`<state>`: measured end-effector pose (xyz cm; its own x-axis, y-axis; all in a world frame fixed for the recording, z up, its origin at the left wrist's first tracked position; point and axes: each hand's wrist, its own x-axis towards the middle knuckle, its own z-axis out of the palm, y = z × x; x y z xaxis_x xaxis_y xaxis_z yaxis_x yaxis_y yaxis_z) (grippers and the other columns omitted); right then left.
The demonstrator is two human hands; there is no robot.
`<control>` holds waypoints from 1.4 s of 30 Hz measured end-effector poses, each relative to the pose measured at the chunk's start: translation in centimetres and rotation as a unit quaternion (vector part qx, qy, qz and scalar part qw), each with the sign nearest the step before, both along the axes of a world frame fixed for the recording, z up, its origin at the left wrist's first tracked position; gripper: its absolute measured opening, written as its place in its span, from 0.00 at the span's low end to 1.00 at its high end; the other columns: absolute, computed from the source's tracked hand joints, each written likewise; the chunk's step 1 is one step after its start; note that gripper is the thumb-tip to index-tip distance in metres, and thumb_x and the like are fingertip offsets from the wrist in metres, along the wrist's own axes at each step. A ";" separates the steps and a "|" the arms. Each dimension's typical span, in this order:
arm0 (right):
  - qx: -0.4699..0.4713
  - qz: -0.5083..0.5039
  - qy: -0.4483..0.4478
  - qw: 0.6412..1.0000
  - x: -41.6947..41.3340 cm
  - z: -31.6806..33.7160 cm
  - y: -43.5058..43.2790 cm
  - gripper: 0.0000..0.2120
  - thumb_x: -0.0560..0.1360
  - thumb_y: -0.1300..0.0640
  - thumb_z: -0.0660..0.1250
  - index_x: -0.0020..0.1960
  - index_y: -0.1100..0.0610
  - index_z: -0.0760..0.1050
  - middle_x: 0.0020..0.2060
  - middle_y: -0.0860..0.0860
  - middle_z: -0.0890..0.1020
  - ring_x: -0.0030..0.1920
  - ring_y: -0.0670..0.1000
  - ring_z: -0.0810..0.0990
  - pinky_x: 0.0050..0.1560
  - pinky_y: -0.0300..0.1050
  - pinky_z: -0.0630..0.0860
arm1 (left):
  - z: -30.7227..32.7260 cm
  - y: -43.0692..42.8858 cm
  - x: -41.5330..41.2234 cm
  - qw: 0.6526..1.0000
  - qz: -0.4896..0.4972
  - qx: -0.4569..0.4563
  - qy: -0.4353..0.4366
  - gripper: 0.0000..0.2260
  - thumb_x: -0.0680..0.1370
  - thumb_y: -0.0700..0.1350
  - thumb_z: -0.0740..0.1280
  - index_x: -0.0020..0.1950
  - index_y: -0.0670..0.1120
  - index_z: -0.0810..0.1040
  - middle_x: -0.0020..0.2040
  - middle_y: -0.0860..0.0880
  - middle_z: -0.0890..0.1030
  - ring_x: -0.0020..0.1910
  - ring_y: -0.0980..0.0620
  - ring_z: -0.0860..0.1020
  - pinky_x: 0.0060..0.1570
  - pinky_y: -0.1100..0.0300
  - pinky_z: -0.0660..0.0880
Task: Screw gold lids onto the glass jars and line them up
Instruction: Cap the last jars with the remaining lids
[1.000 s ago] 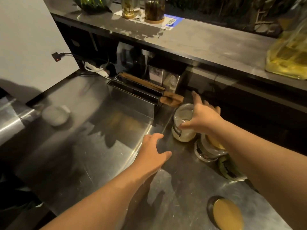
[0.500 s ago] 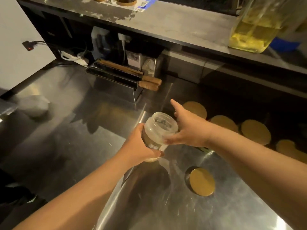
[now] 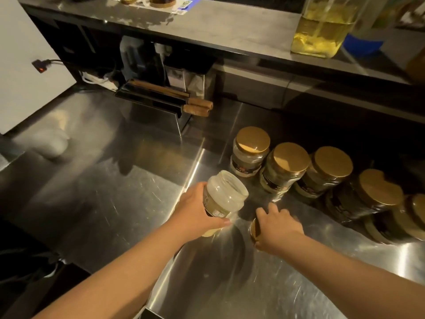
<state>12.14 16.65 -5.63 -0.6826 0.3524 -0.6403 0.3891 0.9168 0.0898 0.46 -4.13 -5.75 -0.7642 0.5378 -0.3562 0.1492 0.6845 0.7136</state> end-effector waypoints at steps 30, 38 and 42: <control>-0.387 -0.029 0.247 0.888 2.4 13.0 6.3 0.27 0.67 0.30 0.74 0.63 0.31 0.70 0.59 0.37 0.77 0.58 0.46 0.80 0.51 0.40 0.83 | 7.9 3.3 5.7 0.972 -0.138 -0.034 0.185 0.42 0.62 0.68 0.84 0.69 0.63 0.65 0.62 0.60 0.72 0.60 0.55 0.76 0.59 0.54 0.80; -0.277 -0.125 0.166 0.938 3.6 15.1 6.6 0.49 0.60 0.13 0.54 0.63 0.49 0.75 0.49 0.52 0.85 0.36 0.51 0.89 0.33 0.42 0.83 | 8.4 5.1 7.8 0.969 -0.142 -0.017 0.203 0.42 0.60 0.73 0.81 0.66 0.67 0.63 0.60 0.62 0.71 0.59 0.58 0.74 0.59 0.55 0.77; -0.329 -0.089 0.151 0.928 4.2 17.7 7.8 0.45 0.68 0.20 0.67 0.77 0.43 0.65 0.67 0.48 0.77 0.60 0.54 0.82 0.52 0.48 0.85 | 9.0 5.7 8.1 0.976 -0.129 0.015 0.175 0.43 0.58 0.72 0.82 0.66 0.71 0.63 0.60 0.65 0.72 0.59 0.61 0.75 0.60 0.53 0.81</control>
<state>16.37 24.42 12.10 -0.8343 0.0766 -0.5460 0.4559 0.6529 -0.6049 8.52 1.53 3.25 -0.6734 0.7350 -0.0796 0.5521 0.5715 0.6070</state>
